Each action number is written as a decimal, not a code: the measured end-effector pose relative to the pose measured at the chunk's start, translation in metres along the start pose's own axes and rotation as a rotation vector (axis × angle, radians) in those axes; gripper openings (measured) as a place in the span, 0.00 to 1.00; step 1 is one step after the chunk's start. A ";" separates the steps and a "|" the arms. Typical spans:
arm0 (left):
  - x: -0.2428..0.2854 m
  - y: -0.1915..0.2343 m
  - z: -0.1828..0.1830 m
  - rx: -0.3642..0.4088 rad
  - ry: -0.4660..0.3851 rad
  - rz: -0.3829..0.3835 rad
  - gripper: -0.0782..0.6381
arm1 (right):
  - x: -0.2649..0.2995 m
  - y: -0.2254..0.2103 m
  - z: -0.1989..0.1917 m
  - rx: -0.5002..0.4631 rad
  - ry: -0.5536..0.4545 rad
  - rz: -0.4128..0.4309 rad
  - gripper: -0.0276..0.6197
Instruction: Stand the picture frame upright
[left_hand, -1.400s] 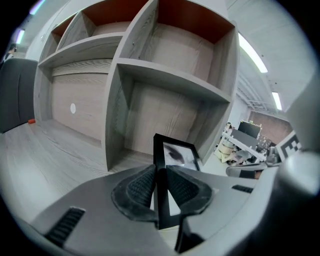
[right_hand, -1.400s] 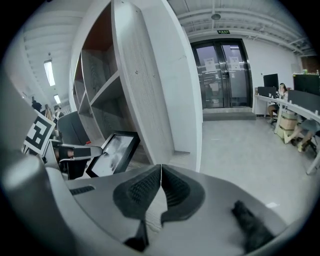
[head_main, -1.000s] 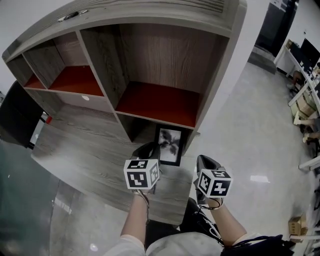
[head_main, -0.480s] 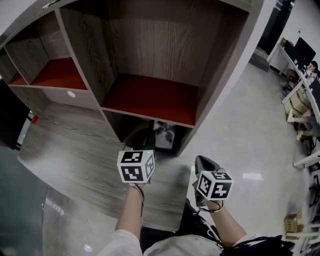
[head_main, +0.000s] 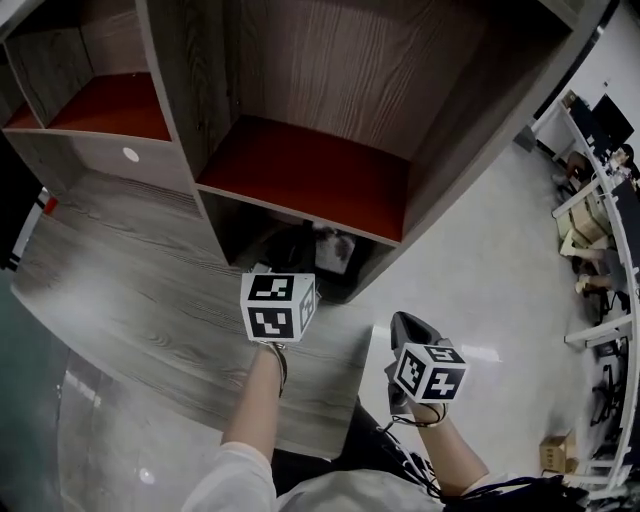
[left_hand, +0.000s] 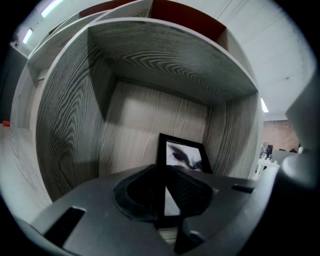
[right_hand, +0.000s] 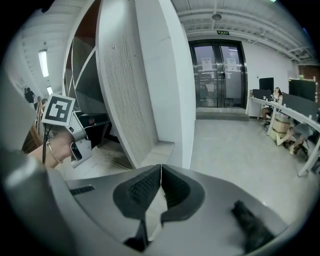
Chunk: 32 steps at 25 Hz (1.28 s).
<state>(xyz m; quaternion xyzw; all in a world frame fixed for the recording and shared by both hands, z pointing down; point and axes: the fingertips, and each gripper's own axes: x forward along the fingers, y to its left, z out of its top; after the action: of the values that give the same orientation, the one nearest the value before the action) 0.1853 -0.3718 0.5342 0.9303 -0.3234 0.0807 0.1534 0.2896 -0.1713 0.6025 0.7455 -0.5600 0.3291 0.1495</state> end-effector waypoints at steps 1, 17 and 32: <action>0.003 0.002 -0.002 -0.003 0.007 0.012 0.21 | 0.001 -0.001 0.000 -0.004 0.000 -0.002 0.09; 0.026 0.006 -0.021 0.052 0.045 0.086 0.20 | 0.008 -0.012 -0.002 0.000 0.009 -0.004 0.09; 0.030 0.032 -0.028 0.086 0.079 0.163 0.20 | 0.012 -0.022 -0.011 0.020 0.029 -0.012 0.09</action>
<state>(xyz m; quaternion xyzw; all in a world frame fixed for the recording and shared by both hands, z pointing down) 0.1876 -0.4037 0.5751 0.9027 -0.3880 0.1432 0.1187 0.3088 -0.1666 0.6218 0.7455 -0.5497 0.3448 0.1521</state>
